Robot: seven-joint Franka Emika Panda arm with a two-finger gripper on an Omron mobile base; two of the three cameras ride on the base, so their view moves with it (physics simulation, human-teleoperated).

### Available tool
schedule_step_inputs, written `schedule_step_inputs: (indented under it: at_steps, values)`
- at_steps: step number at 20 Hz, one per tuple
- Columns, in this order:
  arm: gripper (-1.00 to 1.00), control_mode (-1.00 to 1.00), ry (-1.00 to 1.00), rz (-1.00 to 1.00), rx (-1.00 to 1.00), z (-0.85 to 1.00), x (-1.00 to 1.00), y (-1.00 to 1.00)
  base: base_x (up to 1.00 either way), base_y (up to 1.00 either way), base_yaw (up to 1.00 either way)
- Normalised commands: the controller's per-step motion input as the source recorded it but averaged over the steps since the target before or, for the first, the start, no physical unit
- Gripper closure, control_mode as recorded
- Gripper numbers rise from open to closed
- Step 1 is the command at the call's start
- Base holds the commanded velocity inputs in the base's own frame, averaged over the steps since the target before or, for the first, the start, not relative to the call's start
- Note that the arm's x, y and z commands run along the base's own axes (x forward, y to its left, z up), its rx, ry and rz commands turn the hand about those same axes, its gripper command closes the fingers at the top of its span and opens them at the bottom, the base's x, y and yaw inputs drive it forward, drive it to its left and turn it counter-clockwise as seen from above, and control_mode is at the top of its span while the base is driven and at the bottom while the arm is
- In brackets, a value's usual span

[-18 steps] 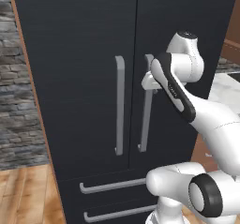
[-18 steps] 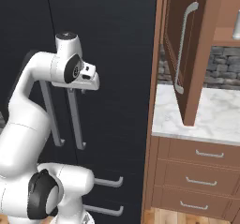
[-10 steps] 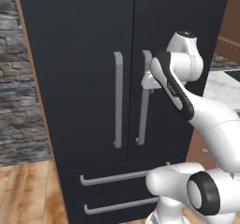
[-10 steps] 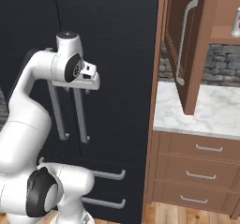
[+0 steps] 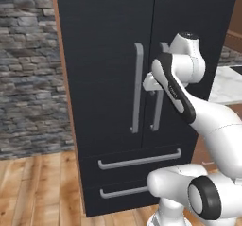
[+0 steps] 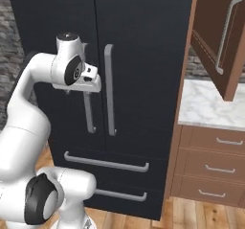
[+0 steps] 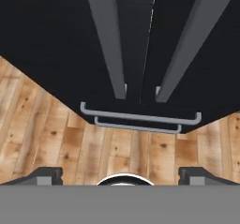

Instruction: There is a bowl on the dining counter. Grab a lemon wedge from the fridge and place it in the bowl. Then get the liquor bottle and glass cup from the cabinet and place them next to the bowl.

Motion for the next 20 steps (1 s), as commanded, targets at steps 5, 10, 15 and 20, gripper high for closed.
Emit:
schedule_step_inputs:
  at_steps: [5, 10, 15, 20]
  values:
    - [-1.0, 1.0, 0.0, 0.0, 0.0, 0.0, 0.0, 0.0, -0.63, 0.08, -0.03]
    - [-1.0, 1.0, 0.0, 0.0, 0.0, 0.0, 0.0, 0.0, -0.82, 0.0, -0.09]
    - [-1.0, 1.0, 0.0, 0.0, 0.0, 0.0, 0.0, 0.0, -0.6, 0.0, -0.07]
    - [-1.0, -1.0, -0.03, -0.09, -0.05, 0.0, -0.19, -0.33, 0.0, 0.0, 0.0]
